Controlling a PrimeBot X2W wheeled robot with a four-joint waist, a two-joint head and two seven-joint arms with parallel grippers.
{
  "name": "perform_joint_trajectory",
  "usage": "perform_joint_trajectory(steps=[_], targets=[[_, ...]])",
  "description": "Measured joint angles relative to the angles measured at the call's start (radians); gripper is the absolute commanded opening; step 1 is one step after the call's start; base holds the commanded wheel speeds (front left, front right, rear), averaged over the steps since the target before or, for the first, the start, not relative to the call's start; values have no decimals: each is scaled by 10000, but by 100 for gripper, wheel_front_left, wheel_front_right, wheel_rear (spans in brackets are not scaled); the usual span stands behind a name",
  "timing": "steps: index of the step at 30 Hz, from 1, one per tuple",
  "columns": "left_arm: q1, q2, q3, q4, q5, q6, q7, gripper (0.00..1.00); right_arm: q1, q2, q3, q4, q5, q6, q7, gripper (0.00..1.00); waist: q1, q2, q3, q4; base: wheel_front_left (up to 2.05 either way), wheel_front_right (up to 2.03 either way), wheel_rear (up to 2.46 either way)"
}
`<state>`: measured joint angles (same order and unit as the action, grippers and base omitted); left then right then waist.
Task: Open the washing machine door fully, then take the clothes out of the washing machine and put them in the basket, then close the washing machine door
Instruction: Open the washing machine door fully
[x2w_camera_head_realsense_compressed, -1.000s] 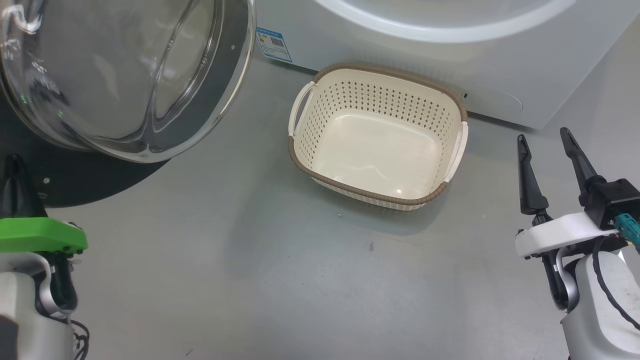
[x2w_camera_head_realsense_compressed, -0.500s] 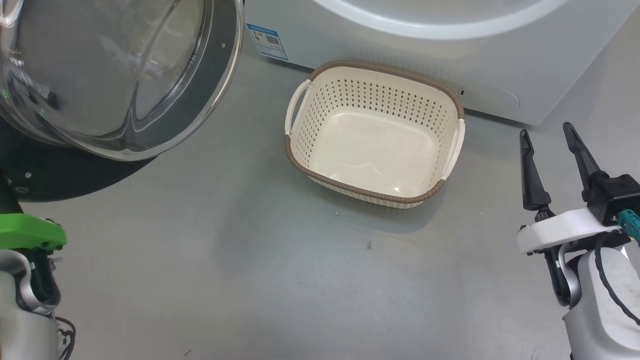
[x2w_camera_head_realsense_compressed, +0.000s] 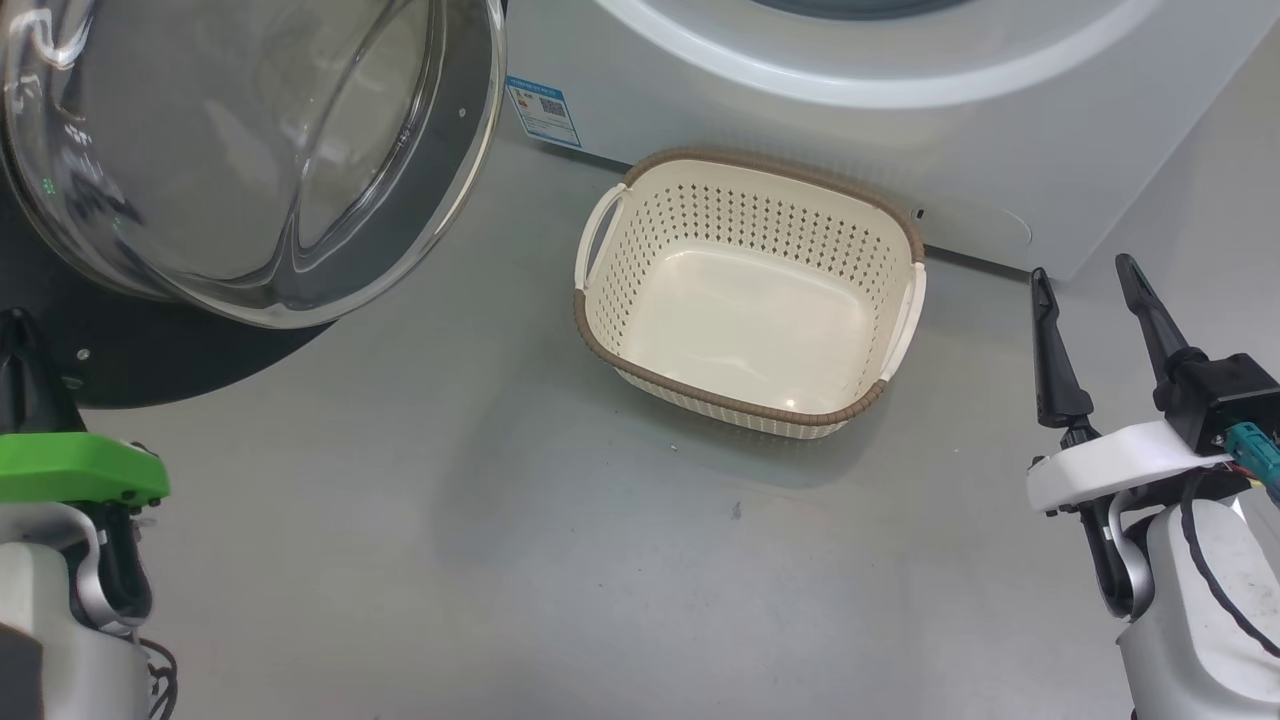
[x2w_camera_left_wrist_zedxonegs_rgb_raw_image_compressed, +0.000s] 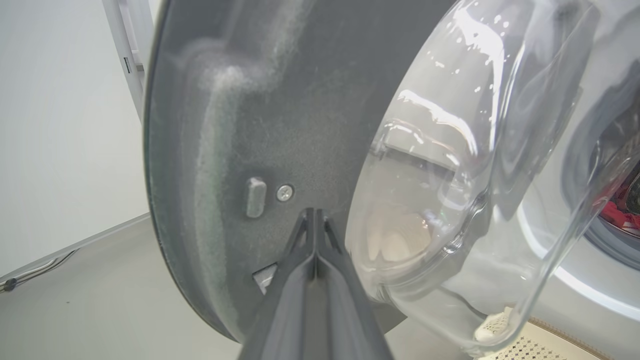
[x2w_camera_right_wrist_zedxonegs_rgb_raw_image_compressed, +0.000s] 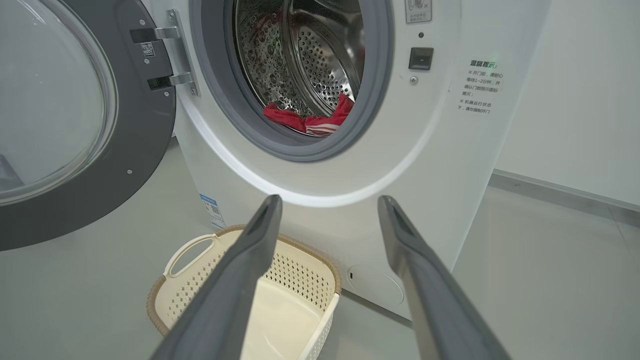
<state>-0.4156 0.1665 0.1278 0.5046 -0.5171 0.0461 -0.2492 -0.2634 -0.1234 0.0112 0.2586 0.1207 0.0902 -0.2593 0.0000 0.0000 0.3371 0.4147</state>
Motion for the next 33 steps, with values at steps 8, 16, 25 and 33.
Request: perform_joint_trajectory(steps=[8,16,25,33], targets=[[826,-430,-263,-1018,637,-221,-27,0,69,167,17,134,17,13,0,100,0,0,-420,-21,0,0,0],[1589,-920,-694,-1789,861,-339,-31,97,297,301,75,144,33,46,0,100,0,0,-798,-219,0,0,0],[2273,-940,-1267,-2416,1340,-445,-31,100,308,504,391,180,96,63,0,100,0,0,-1048,-695,0,0,0],[2536,-913,-1714,-2763,1438,-617,-29,100,398,606,552,186,192,130,0,100,0,0,-1189,-1443,0,0,0]])
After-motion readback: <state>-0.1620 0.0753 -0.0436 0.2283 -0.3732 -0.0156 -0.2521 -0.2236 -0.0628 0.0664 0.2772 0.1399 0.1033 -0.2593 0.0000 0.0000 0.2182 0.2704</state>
